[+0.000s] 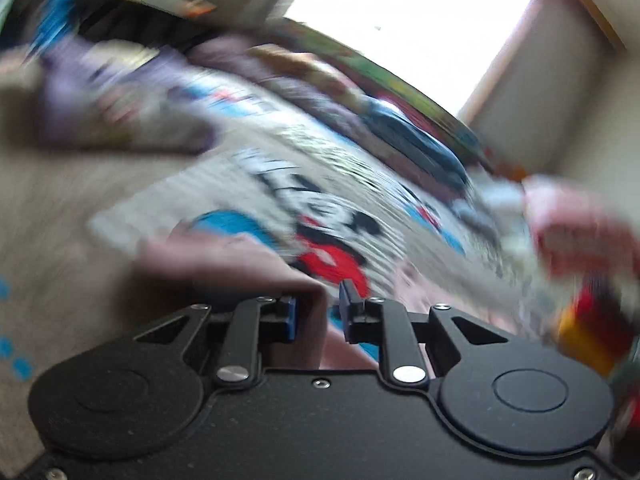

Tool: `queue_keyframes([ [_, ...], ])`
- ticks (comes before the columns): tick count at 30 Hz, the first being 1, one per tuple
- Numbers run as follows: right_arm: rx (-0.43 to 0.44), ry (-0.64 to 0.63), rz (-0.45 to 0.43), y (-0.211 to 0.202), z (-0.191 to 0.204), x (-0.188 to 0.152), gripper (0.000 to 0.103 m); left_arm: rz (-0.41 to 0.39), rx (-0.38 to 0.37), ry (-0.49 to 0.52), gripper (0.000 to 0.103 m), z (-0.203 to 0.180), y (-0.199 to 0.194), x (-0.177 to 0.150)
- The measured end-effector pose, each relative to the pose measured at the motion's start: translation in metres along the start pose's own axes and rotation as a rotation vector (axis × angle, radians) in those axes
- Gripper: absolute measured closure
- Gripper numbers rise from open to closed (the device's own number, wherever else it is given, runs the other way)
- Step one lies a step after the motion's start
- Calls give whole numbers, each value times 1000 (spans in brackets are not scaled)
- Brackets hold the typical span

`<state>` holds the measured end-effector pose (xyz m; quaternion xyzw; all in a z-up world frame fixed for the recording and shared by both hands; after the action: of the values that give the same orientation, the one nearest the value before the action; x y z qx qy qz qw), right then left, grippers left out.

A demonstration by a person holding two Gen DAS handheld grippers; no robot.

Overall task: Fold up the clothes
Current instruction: 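Move the open right gripper to the other sleeve's ribbed cuff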

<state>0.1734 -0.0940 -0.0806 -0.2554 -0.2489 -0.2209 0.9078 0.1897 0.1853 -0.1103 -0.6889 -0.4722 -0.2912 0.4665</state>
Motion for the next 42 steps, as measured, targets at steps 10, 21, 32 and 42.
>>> queue_keyframes([
  [10,7,465,-229,-16,-74,-26,36,204,-286,956,56,-124,-4,-93],
  [21,-72,345,-190,-11,-60,-31,34,113,-352,517,38,-77,-37,-37],
  [32,-148,379,-181,22,-51,-16,34,44,-222,104,36,-15,-40,-4],
  [42,-227,470,-250,53,-60,-5,61,48,-250,41,34,-5,-46,-5],
])
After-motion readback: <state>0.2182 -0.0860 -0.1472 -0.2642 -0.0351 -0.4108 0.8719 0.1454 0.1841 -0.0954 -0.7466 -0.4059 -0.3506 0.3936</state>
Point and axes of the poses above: each gripper's, at about its wrist camera, not at the fingertips, and y roughly the way its jaws point, z to its left, x to its top, the point moved 2 cm from there along y, roughly the way its jaws point, and after that the axes turned 1 degree about -x, right-handed, at the moved point
